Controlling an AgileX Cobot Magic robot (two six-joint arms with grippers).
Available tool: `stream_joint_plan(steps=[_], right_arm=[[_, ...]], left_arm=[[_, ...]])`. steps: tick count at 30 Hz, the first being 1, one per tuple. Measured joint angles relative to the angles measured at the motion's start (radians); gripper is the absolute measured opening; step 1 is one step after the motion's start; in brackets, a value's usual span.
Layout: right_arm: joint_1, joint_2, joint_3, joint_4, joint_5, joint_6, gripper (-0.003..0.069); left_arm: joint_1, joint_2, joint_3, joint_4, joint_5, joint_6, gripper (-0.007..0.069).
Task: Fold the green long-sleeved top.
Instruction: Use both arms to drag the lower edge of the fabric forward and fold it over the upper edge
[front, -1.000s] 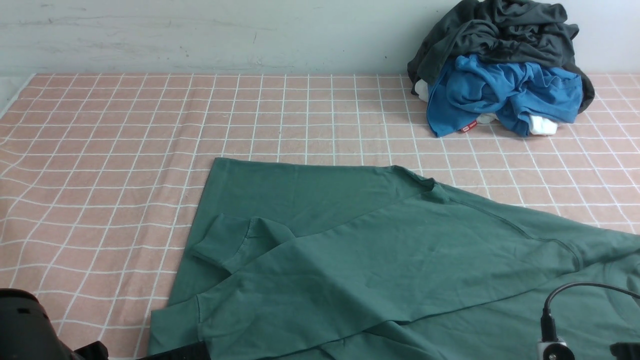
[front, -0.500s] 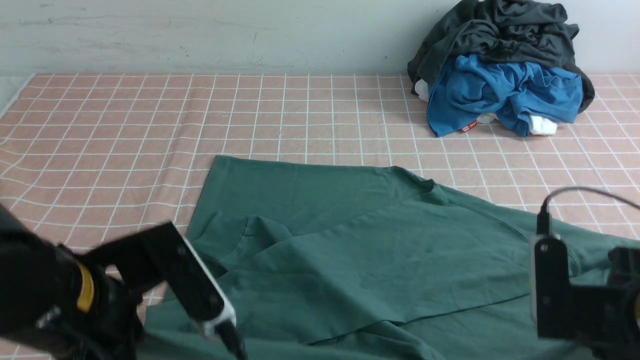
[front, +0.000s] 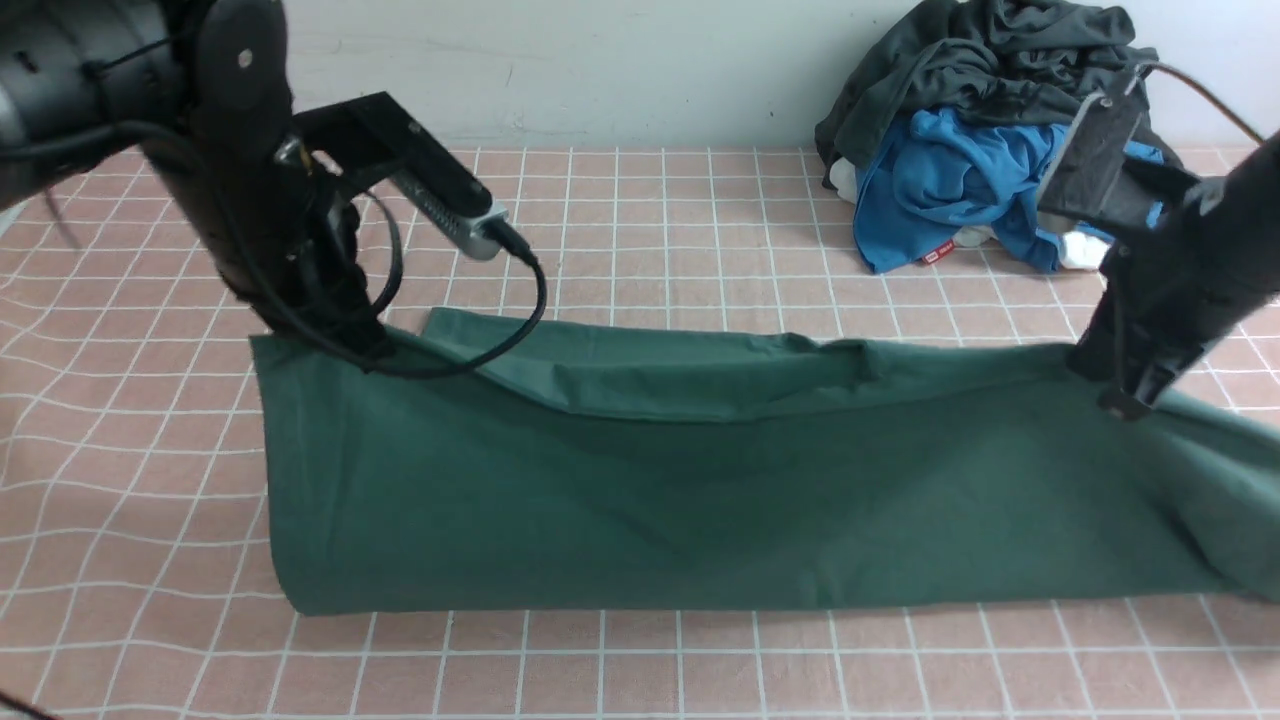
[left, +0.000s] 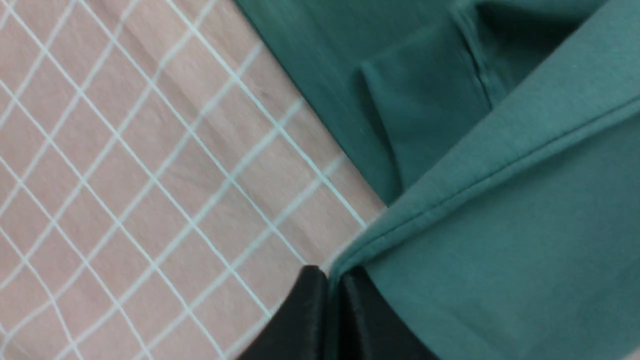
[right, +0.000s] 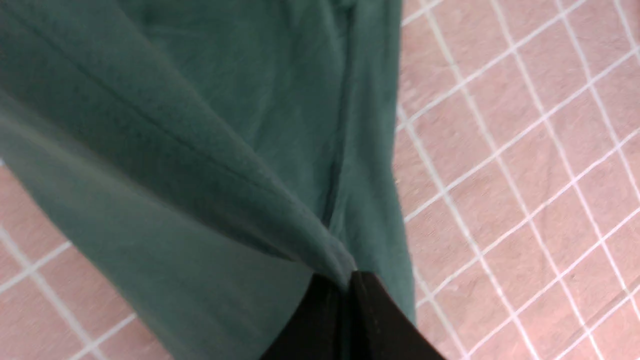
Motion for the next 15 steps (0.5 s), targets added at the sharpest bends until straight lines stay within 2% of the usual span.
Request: stream_joint_plan(steps=[3, 7, 12, 14, 15], right_arm=[[-0.013, 0.108, -0.096, -0.001, 0.022, 0.000, 0.0005], [-0.014, 0.189, -0.161, -0.009, 0.026, 0.005, 0.0005], [-0.022, 0.281, -0.198, -0.020, -0.025, 0.068, 0.0016], [-0.032, 0.323, -0.201, -0.057, -0.080, 0.158, 0.0049], [-0.034, 0.323, -0.202, -0.064, -0.085, 0.158, 0.0052]], left_arm=[[0.006, 0.141, -0.160, 0.004, -0.001, 0.002, 0.0018], [0.006, 0.254, -0.269, 0.020, -0.011, 0.003, 0.0018], [0.009, 0.386, -0.364, 0.055, -0.071, 0.003, 0.0034], [0.019, 0.431, -0.378, 0.055, -0.131, 0.001, 0.0064], [0.020, 0.434, -0.378, 0.055, -0.135, -0.001, 0.0071]])
